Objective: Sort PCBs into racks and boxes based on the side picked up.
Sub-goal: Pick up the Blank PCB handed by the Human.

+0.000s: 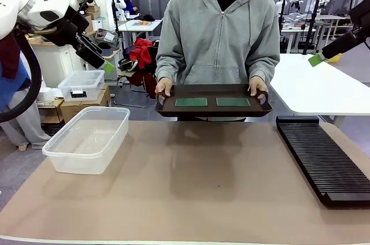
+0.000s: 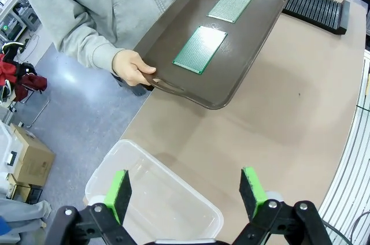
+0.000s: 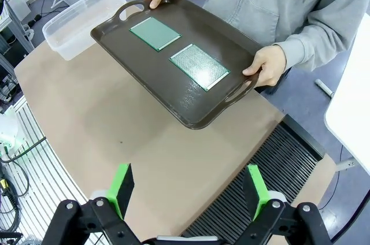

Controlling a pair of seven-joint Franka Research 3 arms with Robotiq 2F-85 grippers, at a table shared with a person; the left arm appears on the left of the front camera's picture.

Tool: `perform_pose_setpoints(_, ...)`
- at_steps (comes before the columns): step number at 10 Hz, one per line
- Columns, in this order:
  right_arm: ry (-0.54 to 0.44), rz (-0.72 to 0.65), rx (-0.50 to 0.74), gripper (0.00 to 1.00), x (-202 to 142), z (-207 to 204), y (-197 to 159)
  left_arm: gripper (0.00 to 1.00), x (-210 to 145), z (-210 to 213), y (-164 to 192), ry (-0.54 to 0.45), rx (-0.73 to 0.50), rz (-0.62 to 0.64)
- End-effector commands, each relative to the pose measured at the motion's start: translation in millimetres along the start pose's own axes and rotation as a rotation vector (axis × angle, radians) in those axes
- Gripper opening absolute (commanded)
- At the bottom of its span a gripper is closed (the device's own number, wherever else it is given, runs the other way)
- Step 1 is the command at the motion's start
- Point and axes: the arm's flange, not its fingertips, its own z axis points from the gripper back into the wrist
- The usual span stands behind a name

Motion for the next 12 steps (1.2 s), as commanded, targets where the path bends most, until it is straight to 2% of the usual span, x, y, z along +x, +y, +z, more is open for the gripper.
perform_pose_setpoints(1, 0.000, 0.000, 0.002, 1.00, 0.2, -0.2, 0.2, 1.00, -0.5, -0.5, -0.7, 0.004, -0.006, -0.002)
perform_pose_setpoints(12, 0.000, 0.000, 0.002, 1.00, 0.2, -0.2, 0.2, 1.00, -0.5, -0.5, -0.7, 0.004, -0.006, -0.002)
